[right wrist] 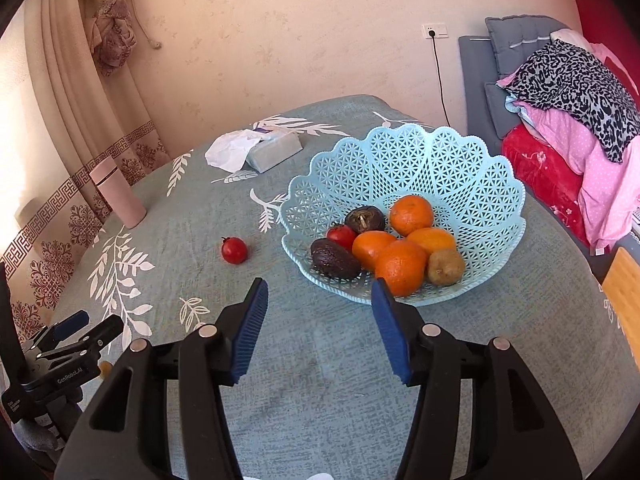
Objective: Organize fruits
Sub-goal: 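Move the left gripper to the yellow round fruit and grasp it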
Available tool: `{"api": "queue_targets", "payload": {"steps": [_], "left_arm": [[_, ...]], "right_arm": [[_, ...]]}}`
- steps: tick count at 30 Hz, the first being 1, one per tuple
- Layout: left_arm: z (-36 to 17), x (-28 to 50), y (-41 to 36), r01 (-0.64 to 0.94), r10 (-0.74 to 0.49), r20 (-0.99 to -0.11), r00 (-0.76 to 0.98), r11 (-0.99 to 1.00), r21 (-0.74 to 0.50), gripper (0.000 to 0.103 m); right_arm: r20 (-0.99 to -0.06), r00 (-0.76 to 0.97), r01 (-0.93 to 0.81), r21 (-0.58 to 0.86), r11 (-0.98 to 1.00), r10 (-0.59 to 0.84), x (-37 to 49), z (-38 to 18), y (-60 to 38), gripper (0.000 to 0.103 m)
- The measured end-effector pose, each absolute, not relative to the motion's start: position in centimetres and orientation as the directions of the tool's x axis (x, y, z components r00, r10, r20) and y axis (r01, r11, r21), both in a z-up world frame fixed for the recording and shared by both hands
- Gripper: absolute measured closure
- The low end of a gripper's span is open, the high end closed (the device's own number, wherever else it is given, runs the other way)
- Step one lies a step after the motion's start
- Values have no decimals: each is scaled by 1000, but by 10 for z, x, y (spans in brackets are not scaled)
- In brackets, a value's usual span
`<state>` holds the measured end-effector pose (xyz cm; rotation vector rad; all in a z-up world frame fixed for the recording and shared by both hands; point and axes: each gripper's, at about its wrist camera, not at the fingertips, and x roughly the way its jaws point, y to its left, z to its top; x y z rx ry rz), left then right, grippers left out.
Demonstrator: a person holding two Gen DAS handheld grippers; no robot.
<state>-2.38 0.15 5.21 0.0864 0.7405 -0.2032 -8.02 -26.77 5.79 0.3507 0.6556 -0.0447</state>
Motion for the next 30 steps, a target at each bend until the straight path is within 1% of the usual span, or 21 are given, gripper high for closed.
{"api": "queue_targets", "payload": {"steps": [7,9,12,16,18,21,25,27,30], "left_arm": [[36,-36,28,193,-137,-708,693,981,-1,12],[31,-37,33,189,-134,-721,680,982,-5,21],[24,-37,38,184,-147,-745,651,982,-33,30],[22,-39,38,194,-164,-755,634,980,-50,40],[20,-40,38,192,-165,-763,626,980,-54,50],[16,-43,39,191,-164,-769,617,980,-56,61],[16,-48,39,194,-172,-763,623,979,-62,65],[17,-49,39,196,-175,-758,628,978,-63,71],[17,-50,41,193,-184,-749,636,978,-76,74]], "right_arm": [[-629,771,111,281,953,96,-71,53,-245,47],[-633,767,102,275,956,100,-69,52,-240,47],[-638,763,95,269,958,104,-65,52,-235,47],[-647,755,90,266,960,109,-63,50,-232,47],[-648,753,87,263,961,110,-61,50,-231,47],[-650,752,82,259,962,111,-60,49,-228,47],[-655,746,68,249,966,117,-55,48,-222,47],[-657,744,56,243,969,122,-52,49,-219,47],[-657,742,28,226,974,131,-43,51,-210,47]]}}
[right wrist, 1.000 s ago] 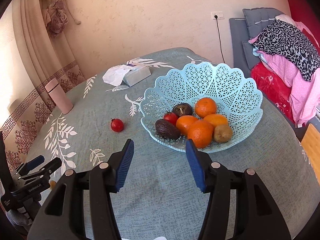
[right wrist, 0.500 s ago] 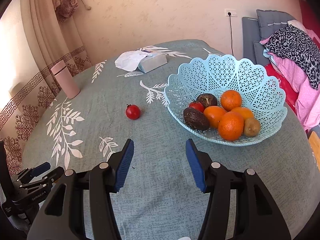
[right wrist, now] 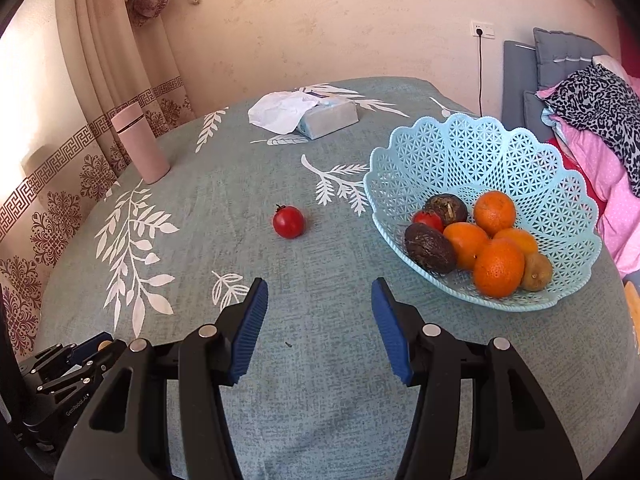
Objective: Organize fruits
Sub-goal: 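Move the left gripper to the yellow round fruit and grasp it, then grasp the red tomato with the right gripper while the left holds the yellow fruit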
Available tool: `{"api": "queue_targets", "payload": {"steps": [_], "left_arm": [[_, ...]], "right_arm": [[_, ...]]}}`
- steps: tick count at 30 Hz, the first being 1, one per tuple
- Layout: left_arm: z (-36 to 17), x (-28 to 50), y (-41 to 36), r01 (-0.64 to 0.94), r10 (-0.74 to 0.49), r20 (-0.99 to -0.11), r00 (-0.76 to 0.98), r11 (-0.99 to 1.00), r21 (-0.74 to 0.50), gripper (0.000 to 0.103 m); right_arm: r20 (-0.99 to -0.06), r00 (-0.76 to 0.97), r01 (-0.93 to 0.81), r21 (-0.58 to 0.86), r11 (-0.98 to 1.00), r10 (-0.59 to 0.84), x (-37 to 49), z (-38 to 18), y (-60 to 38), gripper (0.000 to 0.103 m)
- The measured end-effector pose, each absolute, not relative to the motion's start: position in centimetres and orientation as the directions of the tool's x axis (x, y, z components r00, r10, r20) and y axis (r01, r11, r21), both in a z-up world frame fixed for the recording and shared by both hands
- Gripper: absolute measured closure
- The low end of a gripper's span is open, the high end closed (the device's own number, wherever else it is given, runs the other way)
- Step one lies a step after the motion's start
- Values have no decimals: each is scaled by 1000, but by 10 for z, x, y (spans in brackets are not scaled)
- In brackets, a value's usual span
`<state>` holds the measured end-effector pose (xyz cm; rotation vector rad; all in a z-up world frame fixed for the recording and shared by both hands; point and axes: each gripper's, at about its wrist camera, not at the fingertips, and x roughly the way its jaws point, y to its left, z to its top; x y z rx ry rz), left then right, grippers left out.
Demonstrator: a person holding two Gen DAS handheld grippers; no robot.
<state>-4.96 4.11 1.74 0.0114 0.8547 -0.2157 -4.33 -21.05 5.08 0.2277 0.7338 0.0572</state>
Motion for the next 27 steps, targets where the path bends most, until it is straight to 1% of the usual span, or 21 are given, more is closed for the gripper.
{"api": "queue_targets", "payload": {"steps": [10,20,21,23,25,27], "left_arm": [[21,-53,47,177,-197,-720,665,979,-104,75],[20,-51,48,183,-209,-721,660,976,-116,75],[19,-51,48,184,-211,-721,660,976,-117,75],[19,-51,48,186,-213,-722,659,975,-118,75],[19,-50,48,188,-215,-723,657,975,-120,75],[19,-49,48,189,-218,-724,655,974,-122,75]], "right_arm": [[-696,693,-44,219,975,188,15,44,-187,47],[-739,660,-44,146,988,139,76,29,-169,48],[-744,655,-42,141,989,133,80,27,-168,50],[-759,640,-31,133,991,122,87,22,-169,61],[-768,629,-22,133,991,117,89,18,-169,67],[-766,634,-20,124,992,109,87,18,-169,70]]}}
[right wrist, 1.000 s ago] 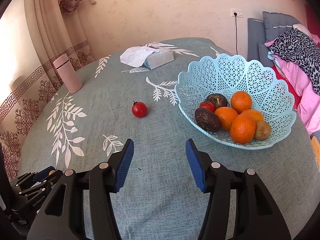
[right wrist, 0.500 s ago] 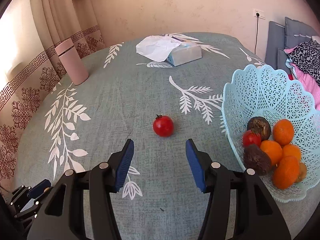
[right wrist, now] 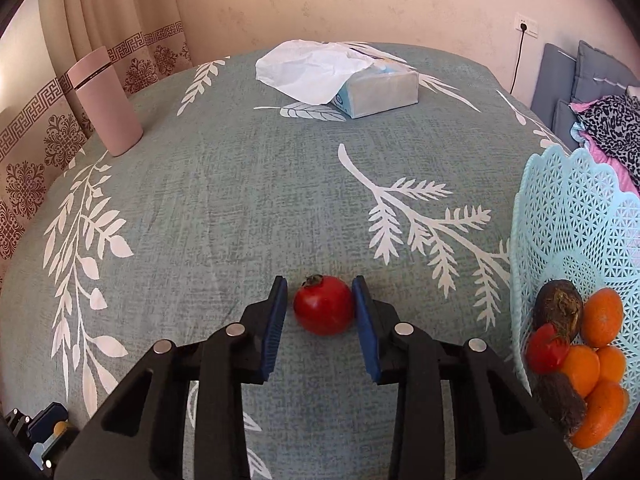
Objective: Organize fruits
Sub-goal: 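Grasp the red tomato with the right gripper while the left holds the yellow fruit, then carry the red tomato into the blue basket and open the right gripper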
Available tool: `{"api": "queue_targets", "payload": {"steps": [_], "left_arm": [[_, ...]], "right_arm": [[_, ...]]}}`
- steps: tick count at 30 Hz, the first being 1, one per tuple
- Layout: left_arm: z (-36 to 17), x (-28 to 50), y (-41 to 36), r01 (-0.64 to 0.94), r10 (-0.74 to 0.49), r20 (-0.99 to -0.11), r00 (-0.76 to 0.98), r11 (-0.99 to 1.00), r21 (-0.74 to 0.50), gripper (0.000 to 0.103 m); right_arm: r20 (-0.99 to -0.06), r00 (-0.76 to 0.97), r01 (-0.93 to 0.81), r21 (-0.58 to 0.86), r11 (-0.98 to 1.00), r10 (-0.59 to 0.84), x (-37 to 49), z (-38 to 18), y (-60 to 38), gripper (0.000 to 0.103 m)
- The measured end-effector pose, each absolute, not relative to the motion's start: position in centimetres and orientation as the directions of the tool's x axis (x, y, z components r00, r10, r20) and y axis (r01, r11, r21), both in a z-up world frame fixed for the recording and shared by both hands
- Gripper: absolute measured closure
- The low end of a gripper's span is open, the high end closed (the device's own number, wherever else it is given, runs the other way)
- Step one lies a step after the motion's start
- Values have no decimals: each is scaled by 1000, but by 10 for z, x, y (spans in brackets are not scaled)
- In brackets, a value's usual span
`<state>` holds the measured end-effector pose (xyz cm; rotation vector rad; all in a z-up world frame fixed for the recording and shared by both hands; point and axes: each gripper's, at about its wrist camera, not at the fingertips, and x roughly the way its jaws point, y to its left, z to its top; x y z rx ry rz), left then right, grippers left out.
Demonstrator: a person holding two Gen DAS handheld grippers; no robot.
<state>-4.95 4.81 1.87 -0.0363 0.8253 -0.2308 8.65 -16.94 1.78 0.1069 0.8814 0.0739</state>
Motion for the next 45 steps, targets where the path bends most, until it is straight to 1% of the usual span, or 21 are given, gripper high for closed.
{"api": "queue_targets", "payload": {"steps": [1,15,23,32,35,40,45], "left_arm": [[18,-49,48,190,-219,-724,654,974,-122,75],[17,-49,45,191,-203,-730,652,976,-101,75],[16,-49,42,188,-184,-735,652,979,-78,74],[19,-54,40,173,-149,-722,675,984,-42,75],[23,-55,44,164,-154,-713,684,985,-55,75],[26,-56,54,147,-181,-722,667,983,-111,75],[32,-62,59,136,-164,-722,673,986,-98,75]], "right_arm": [[-765,634,-22,128,992,113,84,18,-170,74],[-713,669,-75,216,974,210,29,44,-166,74],[-686,687,-97,240,966,240,3,56,-165,74],[-662,708,-85,264,961,244,-15,65,-178,74],[-652,720,-74,268,961,237,-22,69,-187,74],[-633,742,-46,281,959,221,-34,75,-205,74],[-615,761,-13,301,953,205,-43,77,-225,74]]}}
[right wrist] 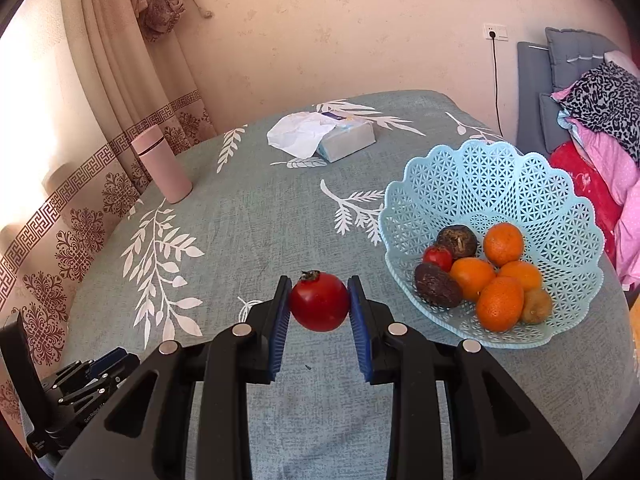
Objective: Organize fruits
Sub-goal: 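Carry the red tomato into the blue basket and open the right gripper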
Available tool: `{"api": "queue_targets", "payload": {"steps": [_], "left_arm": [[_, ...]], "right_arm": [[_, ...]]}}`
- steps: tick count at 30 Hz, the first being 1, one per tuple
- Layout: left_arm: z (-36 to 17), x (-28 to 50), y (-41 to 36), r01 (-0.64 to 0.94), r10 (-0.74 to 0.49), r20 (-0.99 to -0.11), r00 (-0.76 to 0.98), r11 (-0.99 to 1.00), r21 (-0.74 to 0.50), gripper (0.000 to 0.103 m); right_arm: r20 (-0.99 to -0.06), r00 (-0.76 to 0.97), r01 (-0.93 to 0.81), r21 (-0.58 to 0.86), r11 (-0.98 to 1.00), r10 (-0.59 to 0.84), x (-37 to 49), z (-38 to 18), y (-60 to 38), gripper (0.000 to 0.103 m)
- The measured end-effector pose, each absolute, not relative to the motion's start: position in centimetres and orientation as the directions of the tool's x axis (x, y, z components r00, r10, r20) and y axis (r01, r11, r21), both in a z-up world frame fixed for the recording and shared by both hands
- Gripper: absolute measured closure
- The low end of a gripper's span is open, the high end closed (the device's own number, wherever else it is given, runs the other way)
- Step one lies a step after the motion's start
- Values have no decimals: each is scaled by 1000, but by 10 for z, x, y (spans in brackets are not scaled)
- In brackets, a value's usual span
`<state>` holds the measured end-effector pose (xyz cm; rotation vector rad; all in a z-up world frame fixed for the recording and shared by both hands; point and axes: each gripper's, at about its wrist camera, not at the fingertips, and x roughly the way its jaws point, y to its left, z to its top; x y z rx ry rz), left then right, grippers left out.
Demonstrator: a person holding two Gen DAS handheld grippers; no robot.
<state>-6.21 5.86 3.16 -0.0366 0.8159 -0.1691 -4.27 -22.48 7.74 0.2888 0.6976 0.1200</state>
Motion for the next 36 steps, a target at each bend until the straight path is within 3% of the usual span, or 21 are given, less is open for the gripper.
{"api": "queue_targets", "payload": {"steps": [20,36], "left_arm": [[19,-74,44,133,-113,-781,614,990,-38,73],[40,-69,12,198,-156,-735,660,980,-31,76]], "right_arm": [[-576,808,127,378,917,125,-66,71,-302,74],[-580,813,219,392,894,55,-72,63,-340,74]]}}
